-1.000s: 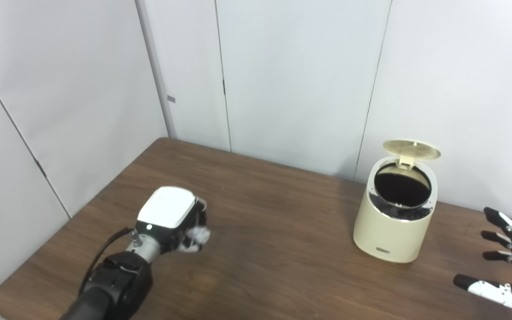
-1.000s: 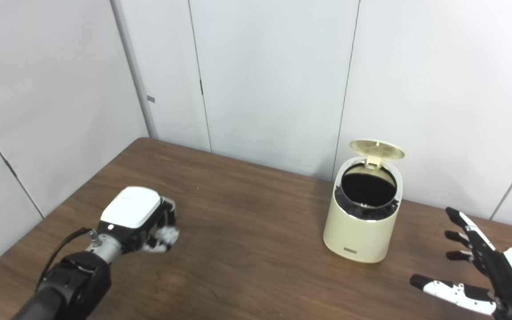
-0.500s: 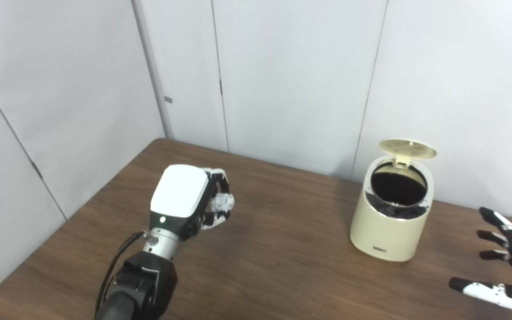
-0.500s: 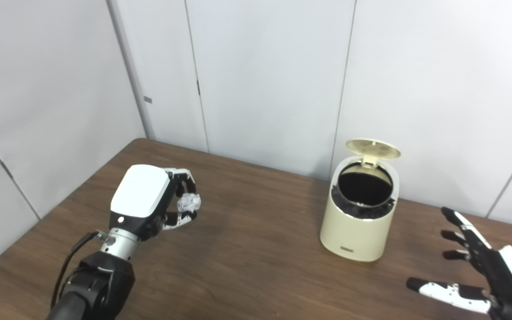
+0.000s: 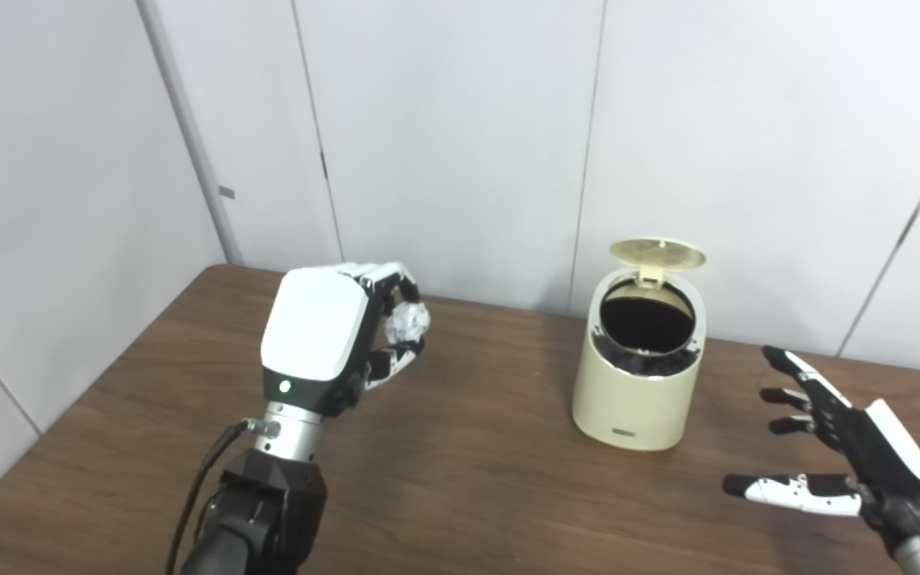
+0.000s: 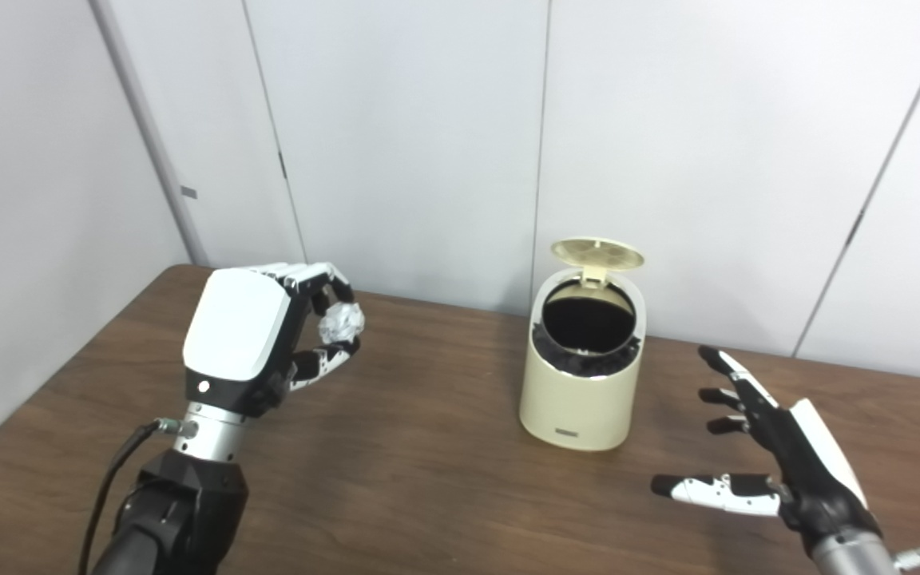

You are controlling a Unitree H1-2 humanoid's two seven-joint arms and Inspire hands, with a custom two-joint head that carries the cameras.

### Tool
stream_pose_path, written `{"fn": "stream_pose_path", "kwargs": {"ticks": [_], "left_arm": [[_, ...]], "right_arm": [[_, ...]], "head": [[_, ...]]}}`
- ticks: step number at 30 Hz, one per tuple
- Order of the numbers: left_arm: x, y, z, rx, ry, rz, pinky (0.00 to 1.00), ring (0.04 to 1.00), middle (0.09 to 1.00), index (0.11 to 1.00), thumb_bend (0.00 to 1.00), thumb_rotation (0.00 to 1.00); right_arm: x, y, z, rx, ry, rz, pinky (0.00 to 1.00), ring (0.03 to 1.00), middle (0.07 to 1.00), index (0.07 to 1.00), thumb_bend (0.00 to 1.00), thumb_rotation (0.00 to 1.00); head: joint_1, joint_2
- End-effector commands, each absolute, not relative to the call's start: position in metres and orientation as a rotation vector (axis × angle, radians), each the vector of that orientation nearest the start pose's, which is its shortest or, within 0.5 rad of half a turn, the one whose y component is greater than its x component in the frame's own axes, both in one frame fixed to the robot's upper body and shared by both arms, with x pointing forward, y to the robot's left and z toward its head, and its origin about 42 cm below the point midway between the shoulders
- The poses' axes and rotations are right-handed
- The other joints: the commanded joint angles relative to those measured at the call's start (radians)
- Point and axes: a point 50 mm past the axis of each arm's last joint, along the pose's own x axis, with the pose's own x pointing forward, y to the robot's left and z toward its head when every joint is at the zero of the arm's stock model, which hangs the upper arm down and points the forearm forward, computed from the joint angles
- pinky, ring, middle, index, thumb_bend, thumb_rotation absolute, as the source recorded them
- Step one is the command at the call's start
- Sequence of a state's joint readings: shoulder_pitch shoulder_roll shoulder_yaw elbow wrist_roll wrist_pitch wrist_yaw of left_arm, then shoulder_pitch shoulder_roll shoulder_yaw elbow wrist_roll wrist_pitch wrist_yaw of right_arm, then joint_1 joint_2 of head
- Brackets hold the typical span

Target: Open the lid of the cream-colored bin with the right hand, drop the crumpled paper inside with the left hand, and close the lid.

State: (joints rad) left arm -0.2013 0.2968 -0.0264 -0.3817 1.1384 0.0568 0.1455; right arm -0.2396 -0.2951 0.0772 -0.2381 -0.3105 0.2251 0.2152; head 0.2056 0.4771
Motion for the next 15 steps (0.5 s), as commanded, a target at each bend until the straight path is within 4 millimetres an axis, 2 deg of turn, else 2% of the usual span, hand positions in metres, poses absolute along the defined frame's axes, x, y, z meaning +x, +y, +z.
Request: {"fn": "stream_pose_path", "kwargs": {"ticks": [1, 4, 6, 8, 15], "left_arm": [[0.316, 0.254, 0.289, 1.320, -0.754, 0.443, 0.27, 0.363, 0.467, 0.488, 0.53, 0.00], [0.323, 0.244, 0.292, 1.288, -0.780, 0.438, 0.24, 0.327, 0.471, 0.484, 0.53, 0.00], [0.329, 0.236, 0.295, 1.258, -0.805, 0.429, 0.24, 0.340, 0.473, 0.484, 0.53, 0.00], [0.336, 0.226, 0.298, 1.222, -0.826, 0.421, 0.23, 0.347, 0.426, 0.518, 0.52, 0.00], [0.359, 0.191, 0.307, 1.162, -0.887, 0.384, 0.25, 0.340, 0.413, 0.525, 0.52, 0.00]], "right_arm": [[0.345, -0.245, 0.234, -0.626, -0.304, 0.188, 0.69, 0.832, 0.943, 0.912, 0.74, 0.18], [0.346, -0.243, 0.228, -0.625, -0.309, 0.191, 0.68, 0.834, 0.938, 0.907, 0.74, 0.18], [0.347, -0.241, 0.225, -0.625, -0.304, 0.189, 0.68, 0.839, 0.937, 0.906, 0.74, 0.19], [0.348, -0.239, 0.223, -0.631, -0.304, 0.187, 0.67, 0.842, 0.938, 0.905, 0.74, 0.20], [0.349, -0.232, 0.218, -0.631, -0.306, 0.187, 0.67, 0.845, 0.938, 0.905, 0.74, 0.21]], "head": [[-0.010, -0.005], [-0.036, -0.016], [-0.057, -0.020], [-0.086, -0.028], [-0.135, -0.043]]}}
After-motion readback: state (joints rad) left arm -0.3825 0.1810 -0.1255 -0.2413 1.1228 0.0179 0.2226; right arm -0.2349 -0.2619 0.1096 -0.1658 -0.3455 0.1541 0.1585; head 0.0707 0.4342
